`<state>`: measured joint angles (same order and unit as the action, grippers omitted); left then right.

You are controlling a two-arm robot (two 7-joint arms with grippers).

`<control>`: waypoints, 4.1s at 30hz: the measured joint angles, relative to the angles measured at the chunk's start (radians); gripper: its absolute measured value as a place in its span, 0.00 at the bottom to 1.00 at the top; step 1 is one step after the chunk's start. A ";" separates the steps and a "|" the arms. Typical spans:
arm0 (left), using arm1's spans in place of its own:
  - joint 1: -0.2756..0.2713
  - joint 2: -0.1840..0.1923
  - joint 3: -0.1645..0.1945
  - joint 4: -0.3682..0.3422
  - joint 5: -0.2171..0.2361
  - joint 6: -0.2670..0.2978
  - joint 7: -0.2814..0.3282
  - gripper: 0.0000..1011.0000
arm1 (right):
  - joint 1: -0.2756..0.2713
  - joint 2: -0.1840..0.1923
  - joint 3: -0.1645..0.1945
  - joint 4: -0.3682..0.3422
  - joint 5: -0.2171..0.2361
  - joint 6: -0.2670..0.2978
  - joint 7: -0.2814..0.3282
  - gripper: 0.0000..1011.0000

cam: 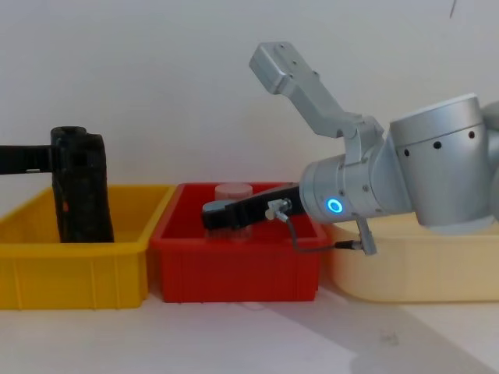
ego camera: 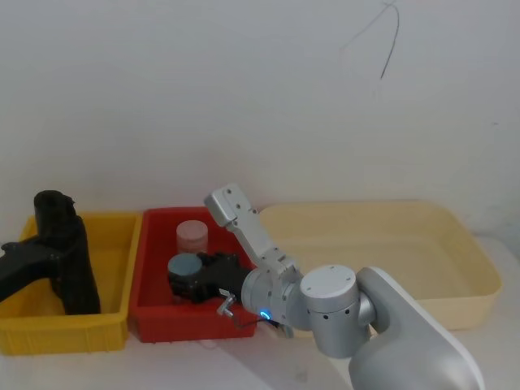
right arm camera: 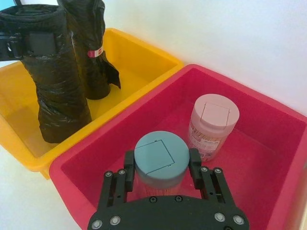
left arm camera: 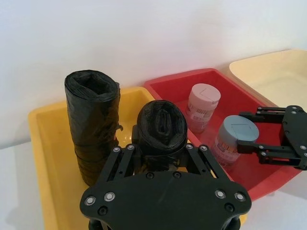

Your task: Pick up the garbage bag with the one hand and transfer it to the other hand.

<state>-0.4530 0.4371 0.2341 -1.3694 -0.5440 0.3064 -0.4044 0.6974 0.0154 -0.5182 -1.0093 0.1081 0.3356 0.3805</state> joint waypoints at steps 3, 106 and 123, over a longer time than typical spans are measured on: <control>0.000 0.001 0.000 -0.001 0.000 0.000 0.000 0.37 | 0.000 0.000 0.001 0.000 0.000 -0.001 0.000 0.66; -0.895 -0.490 0.342 1.235 -0.038 -0.468 -0.622 0.37 | -0.145 0.230 0.326 -0.350 -0.017 0.065 -0.221 0.99; -0.900 -0.493 0.344 1.245 -0.039 -0.471 -0.626 0.37 | -0.157 0.246 0.309 -0.389 0.041 0.038 -0.085 0.99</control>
<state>-1.3529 -0.0561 0.5778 -0.1245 -0.5832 -0.1648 -1.0302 0.5403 0.2610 -0.2096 -1.3978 0.1495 0.3740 0.2959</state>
